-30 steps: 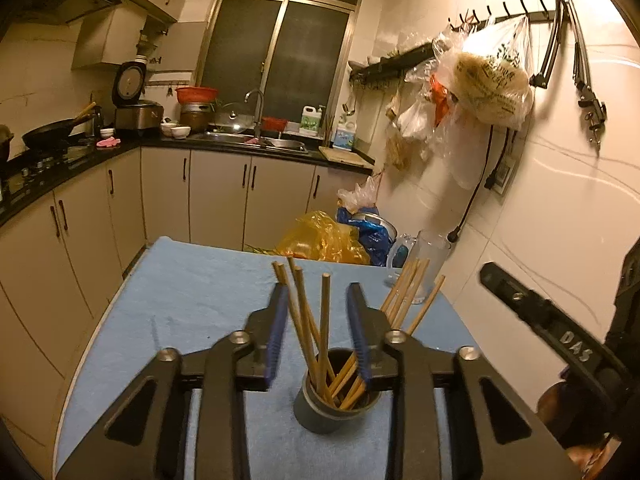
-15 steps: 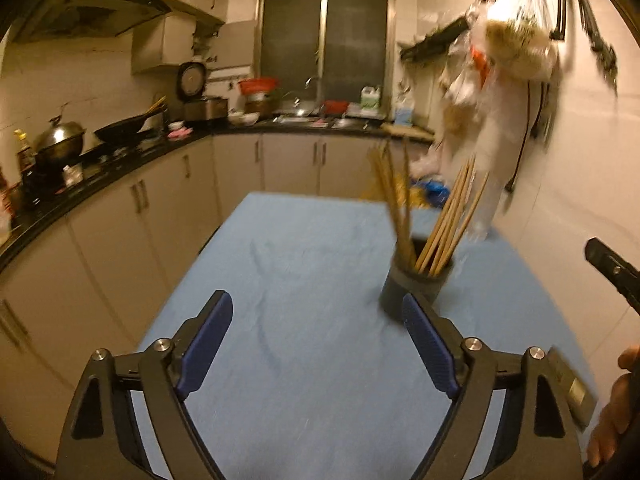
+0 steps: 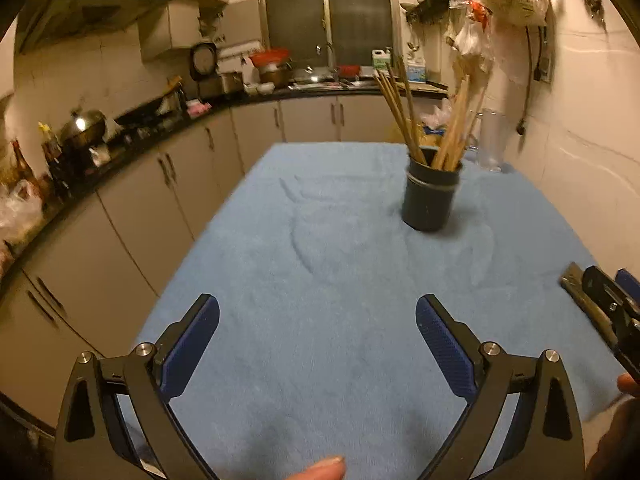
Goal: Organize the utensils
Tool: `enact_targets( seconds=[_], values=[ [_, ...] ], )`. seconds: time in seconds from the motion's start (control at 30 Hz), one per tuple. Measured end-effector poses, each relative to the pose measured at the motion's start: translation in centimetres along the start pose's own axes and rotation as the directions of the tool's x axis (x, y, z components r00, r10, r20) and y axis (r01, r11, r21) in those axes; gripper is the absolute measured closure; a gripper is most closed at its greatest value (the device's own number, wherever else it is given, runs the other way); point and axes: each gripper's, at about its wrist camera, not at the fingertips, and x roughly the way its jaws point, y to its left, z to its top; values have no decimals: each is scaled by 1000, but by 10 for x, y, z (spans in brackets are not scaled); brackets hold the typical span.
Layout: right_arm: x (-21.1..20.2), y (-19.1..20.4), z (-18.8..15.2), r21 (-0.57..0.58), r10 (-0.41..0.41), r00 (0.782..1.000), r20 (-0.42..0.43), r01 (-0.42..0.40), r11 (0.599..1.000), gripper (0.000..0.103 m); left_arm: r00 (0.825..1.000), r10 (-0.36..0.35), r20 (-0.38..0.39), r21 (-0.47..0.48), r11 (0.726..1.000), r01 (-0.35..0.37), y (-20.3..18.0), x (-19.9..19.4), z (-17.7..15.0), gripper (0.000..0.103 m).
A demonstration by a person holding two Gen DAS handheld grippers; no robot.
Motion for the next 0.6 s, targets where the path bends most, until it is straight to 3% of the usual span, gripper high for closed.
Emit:
enact_targets(
  seconds=[0.1, 0.23, 0.6],
  values=[
    [-7, -3, -3, -3, -8, 1000, 7, 8, 1000, 18, 1000, -25, -15, -45, 999, 25, 3, 1, -8, 5],
    [-2, -3, -2, -10, -15, 1000, 0, 15, 1000, 18, 997, 61, -35, -34, 997, -63, -1, 6, -14, 5],
    [8, 13, -3, -66, -9, 1000, -28, 7, 998, 18, 993, 104, -59, -116, 987, -110, 20, 12, -20, 5]
  ],
)
